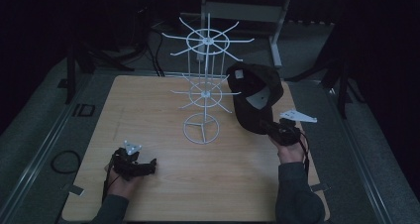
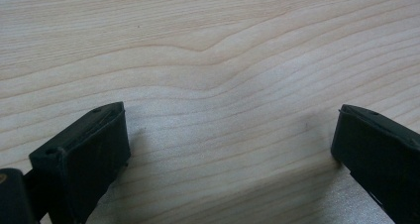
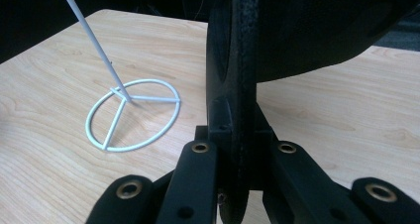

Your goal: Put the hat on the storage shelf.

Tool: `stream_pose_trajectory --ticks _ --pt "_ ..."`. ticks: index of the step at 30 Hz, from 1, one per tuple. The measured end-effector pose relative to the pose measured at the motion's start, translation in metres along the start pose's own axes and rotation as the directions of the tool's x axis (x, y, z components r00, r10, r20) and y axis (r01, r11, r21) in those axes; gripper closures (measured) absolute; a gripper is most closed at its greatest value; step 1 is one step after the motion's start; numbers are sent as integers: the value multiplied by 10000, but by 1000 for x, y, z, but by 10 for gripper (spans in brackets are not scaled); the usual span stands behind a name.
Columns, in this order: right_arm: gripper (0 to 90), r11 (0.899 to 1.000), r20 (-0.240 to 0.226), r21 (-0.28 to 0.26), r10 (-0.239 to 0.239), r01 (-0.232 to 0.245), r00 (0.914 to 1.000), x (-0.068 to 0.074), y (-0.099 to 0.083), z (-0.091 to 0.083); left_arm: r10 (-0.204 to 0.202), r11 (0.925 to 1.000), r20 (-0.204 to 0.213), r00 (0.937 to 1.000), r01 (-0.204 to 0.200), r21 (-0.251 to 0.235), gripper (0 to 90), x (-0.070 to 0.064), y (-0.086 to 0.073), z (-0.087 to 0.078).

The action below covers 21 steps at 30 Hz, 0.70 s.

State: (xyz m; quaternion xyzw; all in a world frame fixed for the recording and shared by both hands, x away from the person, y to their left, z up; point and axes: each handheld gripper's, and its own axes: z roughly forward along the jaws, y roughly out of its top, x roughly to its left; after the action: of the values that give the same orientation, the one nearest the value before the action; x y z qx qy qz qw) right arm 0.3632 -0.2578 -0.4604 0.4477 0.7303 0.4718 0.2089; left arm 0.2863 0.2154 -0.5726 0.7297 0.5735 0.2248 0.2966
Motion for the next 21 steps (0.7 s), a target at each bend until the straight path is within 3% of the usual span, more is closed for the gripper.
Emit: stream_pose_trajectory --ticks 21 --pt "867 9995 -69 -198 -228 227 9997 5 15 1 30 10000 -6 10000 -30 -2 15 0 0 0"
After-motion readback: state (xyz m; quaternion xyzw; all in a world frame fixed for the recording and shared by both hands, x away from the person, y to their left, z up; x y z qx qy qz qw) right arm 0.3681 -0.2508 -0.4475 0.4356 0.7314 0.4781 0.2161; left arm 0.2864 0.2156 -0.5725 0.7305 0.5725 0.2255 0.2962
